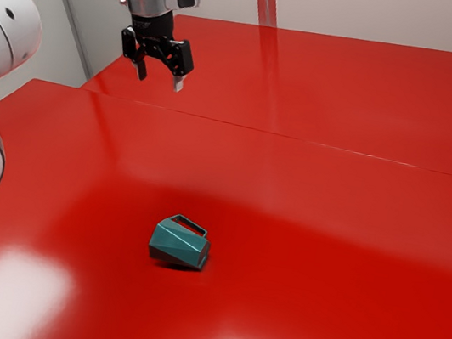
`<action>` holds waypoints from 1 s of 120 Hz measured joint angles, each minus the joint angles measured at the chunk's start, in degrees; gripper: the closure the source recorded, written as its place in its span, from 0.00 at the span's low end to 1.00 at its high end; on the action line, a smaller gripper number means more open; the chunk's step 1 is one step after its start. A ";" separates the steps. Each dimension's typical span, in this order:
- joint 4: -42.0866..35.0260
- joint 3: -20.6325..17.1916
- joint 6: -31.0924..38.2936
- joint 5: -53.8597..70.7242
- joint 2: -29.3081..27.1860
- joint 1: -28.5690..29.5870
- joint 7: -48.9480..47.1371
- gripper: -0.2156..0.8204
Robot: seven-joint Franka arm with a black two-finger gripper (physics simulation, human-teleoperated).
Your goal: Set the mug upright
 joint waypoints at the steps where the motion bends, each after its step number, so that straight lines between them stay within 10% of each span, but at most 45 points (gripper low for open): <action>1: -0.01 0.00 0.00 -0.01 -0.01 0.01 0.01 0.21; 32: -2.77 -0.01 -0.29 -0.59 -2.63 0.21 0.12 0.21; 69: -31.10 4.64 3.78 -8.54 -19.05 -2.57 1.80 0.21; 120: -44.73 12.80 10.15 -27.15 -17.34 4.80 13.13 0.21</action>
